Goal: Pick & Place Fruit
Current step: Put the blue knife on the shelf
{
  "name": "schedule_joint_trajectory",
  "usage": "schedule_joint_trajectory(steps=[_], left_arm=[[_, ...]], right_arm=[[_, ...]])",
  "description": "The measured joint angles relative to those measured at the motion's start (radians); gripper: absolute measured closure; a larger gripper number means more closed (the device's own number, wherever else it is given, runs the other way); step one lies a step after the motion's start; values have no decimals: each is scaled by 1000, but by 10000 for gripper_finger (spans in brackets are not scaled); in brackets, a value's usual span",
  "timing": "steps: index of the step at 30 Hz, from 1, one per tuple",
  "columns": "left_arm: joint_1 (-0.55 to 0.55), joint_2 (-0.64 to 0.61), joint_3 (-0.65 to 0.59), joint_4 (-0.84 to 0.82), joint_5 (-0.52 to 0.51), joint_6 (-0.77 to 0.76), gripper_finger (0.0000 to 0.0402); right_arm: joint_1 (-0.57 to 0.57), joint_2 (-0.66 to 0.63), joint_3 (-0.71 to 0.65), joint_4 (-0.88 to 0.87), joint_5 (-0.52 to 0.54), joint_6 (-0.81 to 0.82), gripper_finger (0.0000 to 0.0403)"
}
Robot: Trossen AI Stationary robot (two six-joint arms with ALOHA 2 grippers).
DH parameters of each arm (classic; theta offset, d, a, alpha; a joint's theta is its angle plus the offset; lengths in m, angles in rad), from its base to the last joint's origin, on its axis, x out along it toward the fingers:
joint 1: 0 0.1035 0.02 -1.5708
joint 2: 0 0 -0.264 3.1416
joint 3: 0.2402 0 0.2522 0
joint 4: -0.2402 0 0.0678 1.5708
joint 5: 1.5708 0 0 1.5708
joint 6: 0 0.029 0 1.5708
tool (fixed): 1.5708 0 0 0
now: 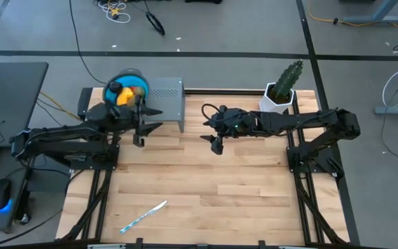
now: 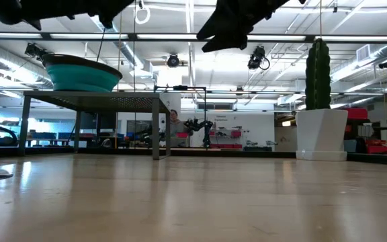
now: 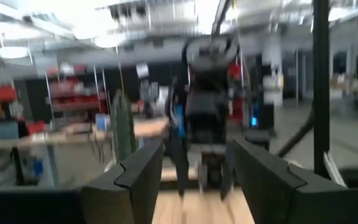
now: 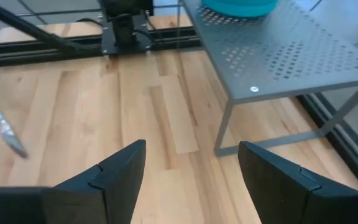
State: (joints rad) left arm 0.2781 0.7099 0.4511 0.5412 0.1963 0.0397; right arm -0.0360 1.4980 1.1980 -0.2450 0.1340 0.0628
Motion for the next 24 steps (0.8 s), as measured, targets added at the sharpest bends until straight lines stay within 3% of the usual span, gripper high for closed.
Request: schedule_joint_trajectory(steps=[6, 11, 24], left_arm=[[-1, 40, 127, -238, -51, 8, 212], [-19, 7, 202, -423, 7, -1, 232], [-105, -58, 204, -499, -130, 81, 323]], right_arm=[[0, -44, 0, 2, 23, -18, 141], [6, -108, 0, -53, 23, -37, 157], [6, -158, 0, -232, 22, -16, 203]])
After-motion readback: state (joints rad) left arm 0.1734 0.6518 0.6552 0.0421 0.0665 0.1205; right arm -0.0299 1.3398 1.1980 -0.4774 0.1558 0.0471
